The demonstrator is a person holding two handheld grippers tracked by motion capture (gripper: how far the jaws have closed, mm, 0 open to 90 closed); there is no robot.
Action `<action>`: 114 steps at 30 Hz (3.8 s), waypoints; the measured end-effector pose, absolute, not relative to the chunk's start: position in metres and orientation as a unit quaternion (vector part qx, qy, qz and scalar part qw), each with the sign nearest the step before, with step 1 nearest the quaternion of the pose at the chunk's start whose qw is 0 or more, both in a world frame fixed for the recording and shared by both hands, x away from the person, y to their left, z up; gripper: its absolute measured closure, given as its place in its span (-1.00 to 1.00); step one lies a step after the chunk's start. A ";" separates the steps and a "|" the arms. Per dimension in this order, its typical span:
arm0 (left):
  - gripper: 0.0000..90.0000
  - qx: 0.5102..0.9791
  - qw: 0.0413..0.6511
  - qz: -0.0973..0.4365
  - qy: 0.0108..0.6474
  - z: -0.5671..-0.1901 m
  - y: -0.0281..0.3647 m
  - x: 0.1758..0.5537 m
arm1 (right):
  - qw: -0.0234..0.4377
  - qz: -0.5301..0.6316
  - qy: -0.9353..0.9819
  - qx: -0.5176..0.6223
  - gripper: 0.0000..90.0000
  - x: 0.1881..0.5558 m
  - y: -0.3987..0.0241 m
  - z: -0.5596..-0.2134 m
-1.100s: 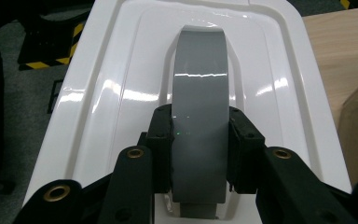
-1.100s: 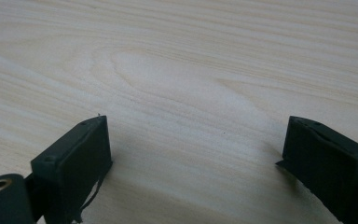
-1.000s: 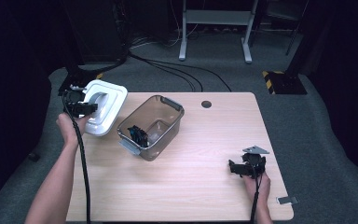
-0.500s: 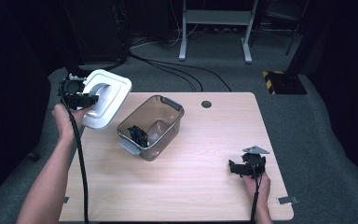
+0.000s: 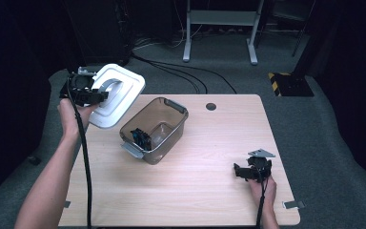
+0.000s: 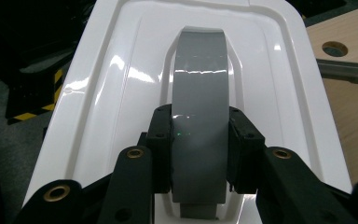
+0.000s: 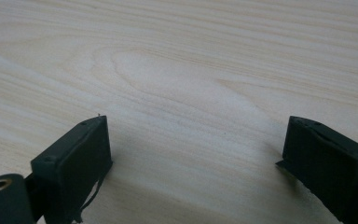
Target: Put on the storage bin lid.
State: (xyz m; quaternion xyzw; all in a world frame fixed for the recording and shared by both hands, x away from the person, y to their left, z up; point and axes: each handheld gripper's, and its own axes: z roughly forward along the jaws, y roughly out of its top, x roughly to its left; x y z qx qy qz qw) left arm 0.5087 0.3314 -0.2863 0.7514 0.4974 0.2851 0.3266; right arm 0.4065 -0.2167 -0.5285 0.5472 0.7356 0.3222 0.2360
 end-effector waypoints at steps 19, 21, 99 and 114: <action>0.49 0.795 0.315 0.237 0.462 -0.275 0.296 0.506 | 0.237 0.322 0.735 0.548 -0.85 0.406 -0.216 -0.528; 0.49 0.799 0.313 0.231 0.458 -0.276 0.292 0.507 | 0.237 0.322 0.735 0.548 -0.85 0.406 -0.216 -0.528; -0.79 0.814 0.306 0.188 0.457 -0.322 0.269 0.477 | 0.236 0.322 0.735 0.548 -0.85 0.406 -0.216 -0.528; -0.88 0.801 0.320 0.207 0.461 -0.336 0.299 0.439 | 0.237 0.321 0.735 0.549 -0.85 0.406 -0.216 -0.528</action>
